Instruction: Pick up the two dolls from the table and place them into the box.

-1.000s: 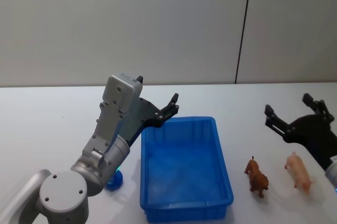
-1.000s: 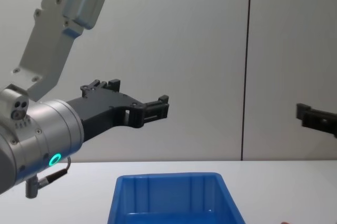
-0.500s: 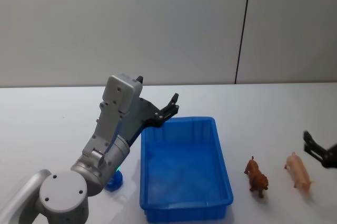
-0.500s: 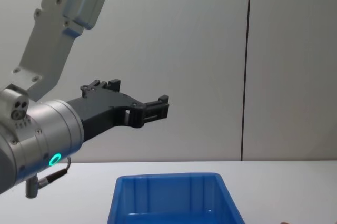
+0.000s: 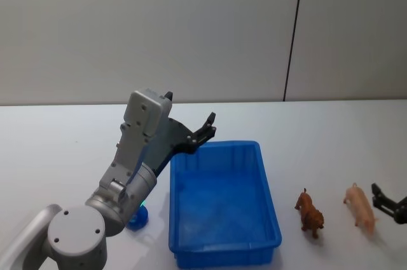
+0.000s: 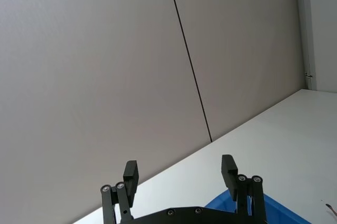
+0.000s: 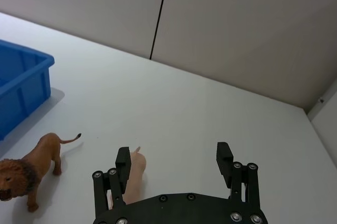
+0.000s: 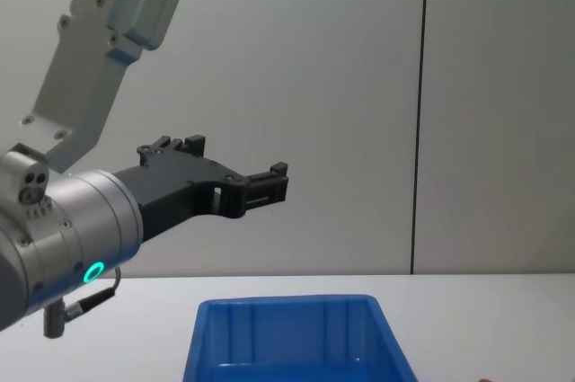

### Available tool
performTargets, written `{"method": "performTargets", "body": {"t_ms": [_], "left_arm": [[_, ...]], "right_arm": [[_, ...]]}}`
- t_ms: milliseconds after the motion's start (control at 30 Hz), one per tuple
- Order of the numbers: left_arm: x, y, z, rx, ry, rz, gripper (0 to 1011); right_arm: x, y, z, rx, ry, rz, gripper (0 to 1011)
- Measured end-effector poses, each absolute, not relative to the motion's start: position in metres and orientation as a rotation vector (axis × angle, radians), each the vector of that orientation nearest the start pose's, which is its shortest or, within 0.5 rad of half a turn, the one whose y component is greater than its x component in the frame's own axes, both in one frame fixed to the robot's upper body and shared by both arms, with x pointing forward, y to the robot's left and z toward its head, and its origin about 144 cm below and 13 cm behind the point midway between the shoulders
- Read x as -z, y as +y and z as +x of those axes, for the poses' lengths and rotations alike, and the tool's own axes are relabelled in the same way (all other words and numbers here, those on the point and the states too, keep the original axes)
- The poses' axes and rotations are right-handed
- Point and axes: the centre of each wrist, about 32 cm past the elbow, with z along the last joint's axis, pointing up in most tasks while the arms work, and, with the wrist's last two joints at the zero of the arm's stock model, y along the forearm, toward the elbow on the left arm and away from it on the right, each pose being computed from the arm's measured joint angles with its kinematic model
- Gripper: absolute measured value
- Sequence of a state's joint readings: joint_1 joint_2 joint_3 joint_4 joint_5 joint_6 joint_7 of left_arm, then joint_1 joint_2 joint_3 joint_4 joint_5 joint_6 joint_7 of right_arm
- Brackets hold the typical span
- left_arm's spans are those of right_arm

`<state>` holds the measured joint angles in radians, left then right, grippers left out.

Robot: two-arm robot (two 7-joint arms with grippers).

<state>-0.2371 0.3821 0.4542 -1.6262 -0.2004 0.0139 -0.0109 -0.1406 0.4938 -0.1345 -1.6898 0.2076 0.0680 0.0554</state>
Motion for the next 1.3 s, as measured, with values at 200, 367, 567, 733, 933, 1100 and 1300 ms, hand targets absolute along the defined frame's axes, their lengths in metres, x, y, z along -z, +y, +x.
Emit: {"method": "performTargets", "body": {"t_ms": [200, 367, 567, 733, 933, 1100, 1300], "left_arm": [[-1.204, 0.198, 0.492, -1.124, -0.268, 0.061, 1001], [-1.204, 0.198, 0.492, -1.124, -0.268, 0.061, 1001], [-1.204, 0.198, 0.492, -1.124, -0.268, 0.061, 1001], [-1.204, 0.198, 0.492, -1.124, -0.268, 0.061, 1001], [-1.204, 0.198, 0.492, -1.124, -0.268, 0.061, 1001], [-1.204, 0.198, 0.492, -1.124, -0.268, 0.061, 1001], [-1.204, 0.198, 0.492, -1.124, -0.268, 0.061, 1001]], "right_arm": [[-1.14, -0.307, 0.426, 1.296, -0.068, -0.351, 1001], [-1.135, -0.302, 0.433, 1.278, -0.04, -0.37, 1001], [-1.129, -0.295, 0.438, 1.267, 0.0, -0.387, 1001], [-1.126, -0.289, 0.44, 1.272, 0.04, -0.393, 1001], [-1.124, -0.282, 0.44, 1.288, 0.086, -0.393, 1001], [-1.123, -0.276, 0.442, 1.31, 0.122, -0.392, 1001], [-1.122, -0.269, 0.445, 1.332, 0.156, -0.392, 1001]]}}
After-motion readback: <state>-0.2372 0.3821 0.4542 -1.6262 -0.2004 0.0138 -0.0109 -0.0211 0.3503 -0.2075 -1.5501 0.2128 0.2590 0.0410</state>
